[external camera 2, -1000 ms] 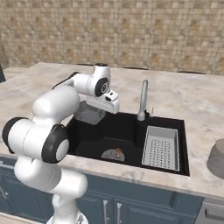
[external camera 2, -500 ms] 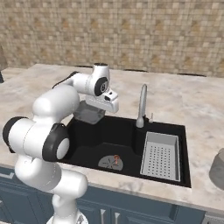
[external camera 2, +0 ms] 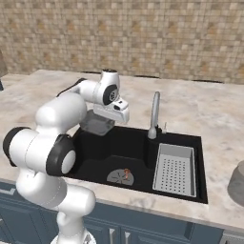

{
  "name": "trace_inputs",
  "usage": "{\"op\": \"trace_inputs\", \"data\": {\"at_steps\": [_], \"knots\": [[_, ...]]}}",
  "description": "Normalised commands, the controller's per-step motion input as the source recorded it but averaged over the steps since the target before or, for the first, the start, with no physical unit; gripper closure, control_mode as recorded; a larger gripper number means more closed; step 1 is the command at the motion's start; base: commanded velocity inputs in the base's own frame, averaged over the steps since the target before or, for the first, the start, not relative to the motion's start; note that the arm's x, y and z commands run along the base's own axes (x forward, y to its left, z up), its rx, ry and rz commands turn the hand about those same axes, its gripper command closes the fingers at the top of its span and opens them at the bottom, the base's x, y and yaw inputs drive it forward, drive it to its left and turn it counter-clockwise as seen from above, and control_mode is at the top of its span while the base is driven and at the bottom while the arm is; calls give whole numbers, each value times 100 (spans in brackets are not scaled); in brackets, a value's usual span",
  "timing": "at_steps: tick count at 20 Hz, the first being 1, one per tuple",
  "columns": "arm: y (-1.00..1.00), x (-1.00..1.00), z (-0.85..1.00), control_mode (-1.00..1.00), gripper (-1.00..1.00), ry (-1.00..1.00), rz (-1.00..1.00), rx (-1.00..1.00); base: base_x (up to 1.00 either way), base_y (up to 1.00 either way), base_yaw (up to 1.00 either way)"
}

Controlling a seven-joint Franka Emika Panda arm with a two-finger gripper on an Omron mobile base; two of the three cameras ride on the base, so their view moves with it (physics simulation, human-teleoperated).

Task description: Pick the tupperware and jar and place them in the sink. Then turn on the water.

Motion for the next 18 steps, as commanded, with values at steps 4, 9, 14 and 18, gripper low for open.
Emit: {"op": "trace_inputs", "data": {"at_steps": [4, 9, 14, 18], "knots": [[0, 26, -55, -100, 100, 3, 0, 0, 0, 0, 0], [0, 28, -55, -100, 100, 1, 0, 0, 0, 0, 0], [1, 10, -52, -100, 100, 1, 0, 0, 0, 0, 0], [0, -3, -56, -100, 100, 4, 0, -2, 0, 0, 0]]}}
